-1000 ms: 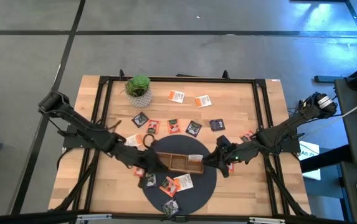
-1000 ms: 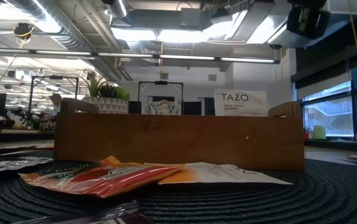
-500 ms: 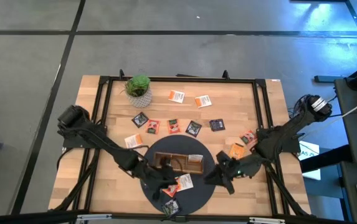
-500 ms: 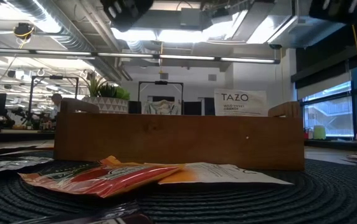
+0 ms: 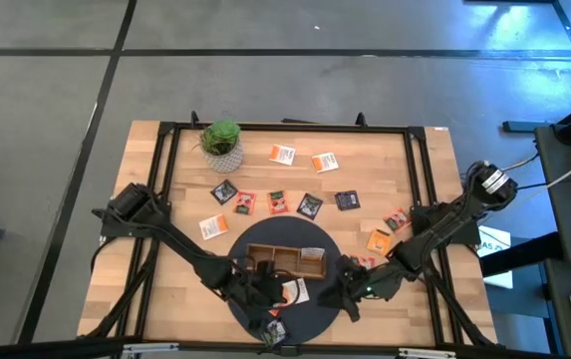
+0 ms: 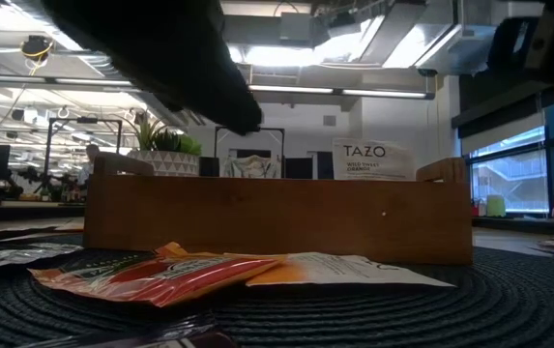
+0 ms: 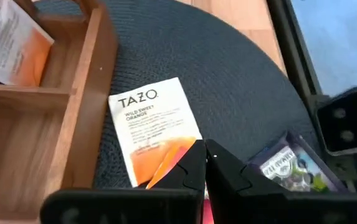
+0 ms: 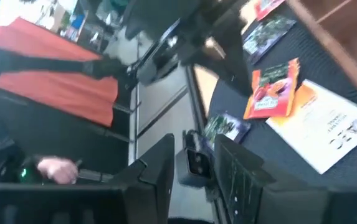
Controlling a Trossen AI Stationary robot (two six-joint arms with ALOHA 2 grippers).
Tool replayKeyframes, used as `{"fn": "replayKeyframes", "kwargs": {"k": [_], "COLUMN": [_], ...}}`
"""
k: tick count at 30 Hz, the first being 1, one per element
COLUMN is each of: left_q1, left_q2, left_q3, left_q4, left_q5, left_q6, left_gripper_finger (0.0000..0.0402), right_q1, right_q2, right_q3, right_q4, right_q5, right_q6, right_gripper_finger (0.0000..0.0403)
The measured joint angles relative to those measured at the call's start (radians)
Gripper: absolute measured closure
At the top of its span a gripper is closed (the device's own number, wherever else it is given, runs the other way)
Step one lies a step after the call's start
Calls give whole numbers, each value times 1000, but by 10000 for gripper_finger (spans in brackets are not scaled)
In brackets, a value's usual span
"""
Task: Pick & Place Tea
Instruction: Put the white tea bag into the right slot of the wooden organizer
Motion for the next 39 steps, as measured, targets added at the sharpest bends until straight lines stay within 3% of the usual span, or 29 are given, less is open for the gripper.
{"fn": "replayKeyframes", "kwargs": {"k": [3,10,14,20,23,33,39], "left_q1": [-3,-4,-1,3,3,4,4], "left_q2": [21,52,68,86,88,88,96], "left_q3": [-1,-1,-1,-1,-2,-2,-1], "left_q4": [4,2,11,26,20,-12,-16], "left_q5": [-5,-50,-71,-95,-110,-109,-112], "left_q6": [-6,-27,-33,-36,-40,-60,-80], "left_gripper_finger": [399,399,399,400,399,400,400], "right_q1": [0,1,2,12,4,2,2], "right_q2": [26,83,97,111,112,177,297], "right_q3": [9,63,107,162,176,431,541], "right_q4": [4,4,18,32,8,-615,-689], "right_q5": [5,3,-10,-25,19,146,147], "right_q6": [23,44,72,52,96,247,291], "right_gripper_finger": [257,153,120,111,114,115,115]}}
